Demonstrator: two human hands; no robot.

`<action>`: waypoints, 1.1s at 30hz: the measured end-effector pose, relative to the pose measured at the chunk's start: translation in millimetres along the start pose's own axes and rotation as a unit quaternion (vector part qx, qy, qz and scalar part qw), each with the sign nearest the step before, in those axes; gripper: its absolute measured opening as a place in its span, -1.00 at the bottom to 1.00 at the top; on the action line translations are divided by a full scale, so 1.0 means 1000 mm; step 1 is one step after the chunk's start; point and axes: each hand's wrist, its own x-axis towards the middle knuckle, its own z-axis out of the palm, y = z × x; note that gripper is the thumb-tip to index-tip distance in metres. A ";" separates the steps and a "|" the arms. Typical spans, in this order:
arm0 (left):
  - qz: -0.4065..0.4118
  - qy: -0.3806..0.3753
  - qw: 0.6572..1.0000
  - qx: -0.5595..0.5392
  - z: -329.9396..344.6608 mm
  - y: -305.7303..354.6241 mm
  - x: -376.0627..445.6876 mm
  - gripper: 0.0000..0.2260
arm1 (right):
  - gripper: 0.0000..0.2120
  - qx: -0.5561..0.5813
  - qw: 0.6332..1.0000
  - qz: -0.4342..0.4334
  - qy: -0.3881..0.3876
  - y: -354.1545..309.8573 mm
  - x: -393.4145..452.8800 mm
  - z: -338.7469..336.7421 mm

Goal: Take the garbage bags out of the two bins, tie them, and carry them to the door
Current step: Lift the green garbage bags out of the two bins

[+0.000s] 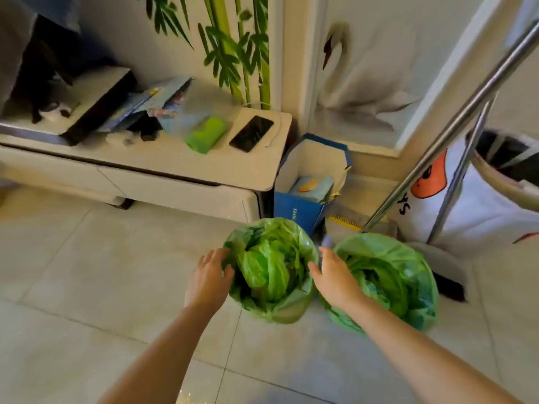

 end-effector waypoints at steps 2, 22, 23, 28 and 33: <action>-0.013 0.033 0.999 -0.010 0.022 -0.016 0.009 -0.67 | -0.52 0.026 0.999 0.023 0.001 0.009 0.018 0.022; -0.251 -0.145 0.879 -0.377 0.108 -0.082 0.049 -0.58 | -0.34 0.289 0.933 0.212 0.011 0.060 0.108 0.103; -0.256 -0.153 0.873 -0.387 0.108 -0.082 0.049 -0.57 | -0.34 0.291 0.933 0.213 0.008 0.060 0.107 0.103; -0.269 -0.143 0.859 -0.411 0.106 -0.086 0.047 -0.47 | -0.35 0.286 0.934 0.214 0.000 0.060 0.100 0.105; -0.282 -0.145 0.810 -0.494 0.097 -0.091 0.039 -0.42 | -0.37 0.324 0.913 0.243 -0.036 0.056 0.090 0.103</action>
